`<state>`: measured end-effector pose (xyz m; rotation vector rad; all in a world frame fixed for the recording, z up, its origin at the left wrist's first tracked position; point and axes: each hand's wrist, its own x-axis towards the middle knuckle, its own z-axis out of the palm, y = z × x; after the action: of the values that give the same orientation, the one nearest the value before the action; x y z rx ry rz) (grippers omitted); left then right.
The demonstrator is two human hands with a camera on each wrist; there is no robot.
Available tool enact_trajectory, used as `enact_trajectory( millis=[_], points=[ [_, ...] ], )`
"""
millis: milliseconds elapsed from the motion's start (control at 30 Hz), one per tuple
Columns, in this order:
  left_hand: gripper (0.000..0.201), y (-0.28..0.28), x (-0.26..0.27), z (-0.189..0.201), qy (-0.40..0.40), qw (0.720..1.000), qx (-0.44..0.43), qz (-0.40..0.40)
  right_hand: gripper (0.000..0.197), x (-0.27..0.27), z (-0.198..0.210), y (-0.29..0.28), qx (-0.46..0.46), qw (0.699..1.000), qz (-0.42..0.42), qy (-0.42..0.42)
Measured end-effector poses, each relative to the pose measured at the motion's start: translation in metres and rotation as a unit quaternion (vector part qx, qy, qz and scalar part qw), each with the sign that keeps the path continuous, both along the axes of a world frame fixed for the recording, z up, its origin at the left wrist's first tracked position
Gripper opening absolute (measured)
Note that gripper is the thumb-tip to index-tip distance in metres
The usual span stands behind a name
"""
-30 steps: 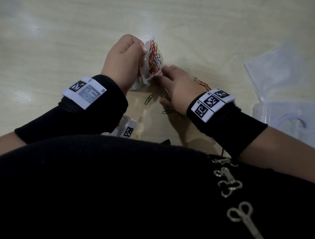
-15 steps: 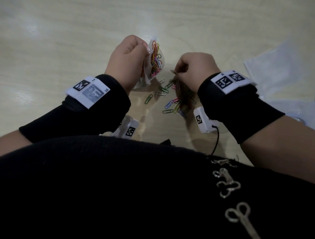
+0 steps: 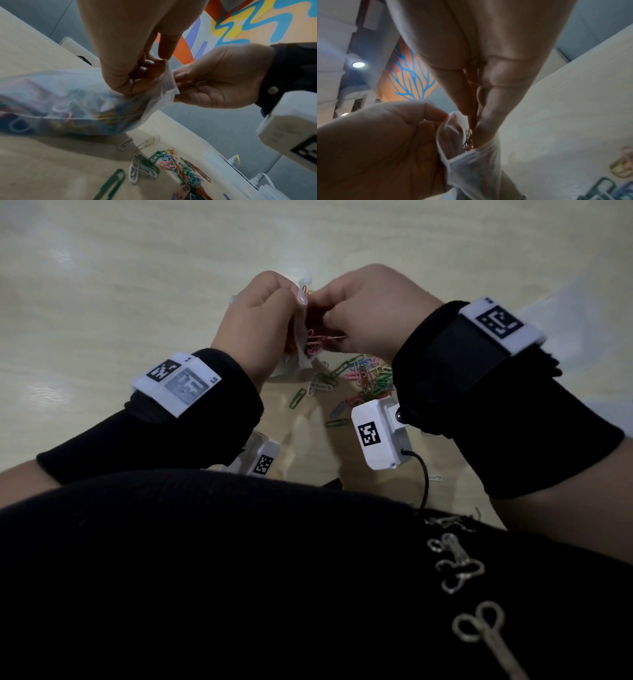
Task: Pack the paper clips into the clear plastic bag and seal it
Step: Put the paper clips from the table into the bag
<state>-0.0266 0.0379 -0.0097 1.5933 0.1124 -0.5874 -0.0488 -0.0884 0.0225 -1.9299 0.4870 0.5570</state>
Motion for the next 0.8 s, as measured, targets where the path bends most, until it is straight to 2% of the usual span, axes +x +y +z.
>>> enact_trajectory(
  millis=[67,100,133,233,267,367,433,500,567,600,667,733,800],
  points=[
    [0.010,0.003,0.001,0.001,-0.003,1.000,-0.001,0.007,0.046,-0.001,0.000,0.002,-0.082,0.991,0.106,-0.020],
    [0.009,0.004,0.002,0.001,-0.006,1.000,0.001,0.009,0.049,-0.003,0.000,0.002,-0.111,0.984,0.131,-0.038],
    [0.009,0.005,0.003,0.002,-0.008,1.000,0.002,0.013,0.049,-0.005,0.002,0.001,-0.125,0.982,0.131,-0.058],
    [0.010,0.007,0.006,0.003,-0.015,1.000,-0.005,0.010,0.040,-0.010,0.004,-0.005,-0.144,0.975,0.036,-0.163],
    [0.011,0.007,0.006,0.004,-0.020,1.000,-0.007,0.006,0.038,-0.011,0.003,-0.008,-0.166,0.970,0.030,-0.178],
    [0.009,0.007,0.007,0.003,-0.029,1.000,-0.003,-0.005,0.049,-0.014,-0.007,-0.009,-0.235,0.954,0.155,-0.099],
    [0.010,0.007,0.007,0.000,-0.029,1.000,0.004,-0.006,0.056,-0.020,-0.014,-0.007,-0.232,0.948,0.206,-0.067],
    [0.010,0.008,0.009,-0.002,-0.031,0.999,0.016,0.001,0.051,-0.024,-0.017,-0.008,-0.191,0.963,0.158,-0.100],
    [0.011,0.012,0.011,-0.003,-0.035,0.999,0.033,0.014,0.034,-0.030,-0.022,-0.011,-0.177,0.969,0.087,-0.151],
    [0.013,0.013,0.012,-0.002,-0.035,0.999,0.034,0.019,0.027,-0.033,-0.026,-0.011,-0.190,0.966,0.076,-0.157],
    [0.019,0.016,0.014,-0.002,-0.035,0.999,0.031,0.023,0.020,-0.042,-0.038,-0.010,-0.228,0.957,0.109,-0.142],
    [0.021,0.018,0.017,0.000,-0.040,0.998,0.035,0.024,0.030,-0.049,-0.051,-0.006,-0.251,0.942,0.180,-0.135],
    [0.021,0.019,0.018,0.001,-0.048,0.998,0.042,0.025,0.050,-0.052,-0.061,0.000,-0.264,0.917,0.269,-0.127]
  ],
)
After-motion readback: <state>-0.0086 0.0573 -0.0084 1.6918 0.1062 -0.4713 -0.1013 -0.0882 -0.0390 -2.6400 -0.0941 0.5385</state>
